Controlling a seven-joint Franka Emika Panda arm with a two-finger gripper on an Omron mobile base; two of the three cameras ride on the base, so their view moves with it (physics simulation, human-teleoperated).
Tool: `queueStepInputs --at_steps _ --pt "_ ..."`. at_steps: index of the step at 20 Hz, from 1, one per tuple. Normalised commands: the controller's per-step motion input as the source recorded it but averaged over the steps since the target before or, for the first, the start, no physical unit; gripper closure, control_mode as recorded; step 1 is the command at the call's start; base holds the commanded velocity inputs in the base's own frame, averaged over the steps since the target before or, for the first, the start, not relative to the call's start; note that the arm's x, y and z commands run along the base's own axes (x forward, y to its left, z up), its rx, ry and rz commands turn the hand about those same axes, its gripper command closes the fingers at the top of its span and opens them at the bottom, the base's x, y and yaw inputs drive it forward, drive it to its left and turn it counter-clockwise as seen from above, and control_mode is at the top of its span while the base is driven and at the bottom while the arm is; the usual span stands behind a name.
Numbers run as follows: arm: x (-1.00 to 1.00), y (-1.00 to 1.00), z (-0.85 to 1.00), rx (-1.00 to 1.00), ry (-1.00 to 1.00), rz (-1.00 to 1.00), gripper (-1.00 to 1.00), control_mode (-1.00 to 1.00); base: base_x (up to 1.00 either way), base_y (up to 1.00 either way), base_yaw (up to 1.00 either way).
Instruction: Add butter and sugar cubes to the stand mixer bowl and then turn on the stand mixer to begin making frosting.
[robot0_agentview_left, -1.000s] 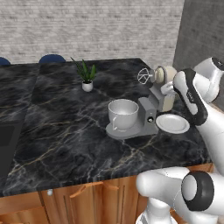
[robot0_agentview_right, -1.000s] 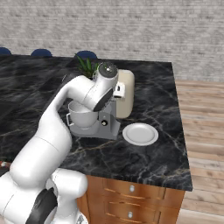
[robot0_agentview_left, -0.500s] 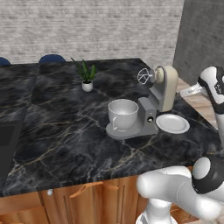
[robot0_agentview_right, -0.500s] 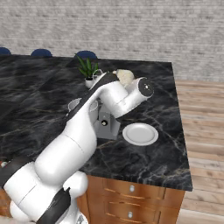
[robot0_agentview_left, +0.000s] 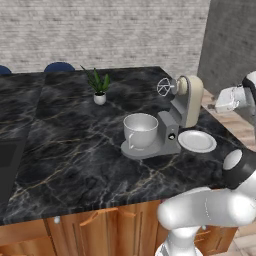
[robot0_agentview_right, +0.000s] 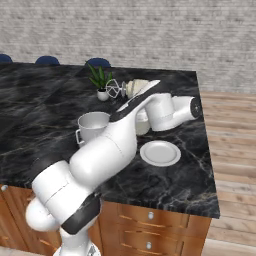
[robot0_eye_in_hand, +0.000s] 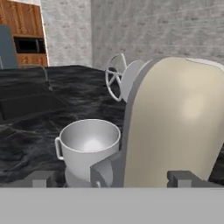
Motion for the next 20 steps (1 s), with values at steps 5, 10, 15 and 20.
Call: queueStepInputs --at_steps 5,10,15,20 --pt "0.44 -0.08 0.00 0.03 -0.03 0.28 -1.00 -1.00 0.00 0.00 0.00" --pt "0.16 -0.37 0.17 0.05 0.00 0.11 -1.00 -1.00 0.00 0.00 0.00" --pt "0.19 -0.24 0.16 0.03 0.00 0.04 -1.00 -1.00 0.00 0.00 0.00" --pt "0.48 0.00 0.00 0.02 -0.01 0.11 -1.00 -1.00 0.00 0.00 0.00"
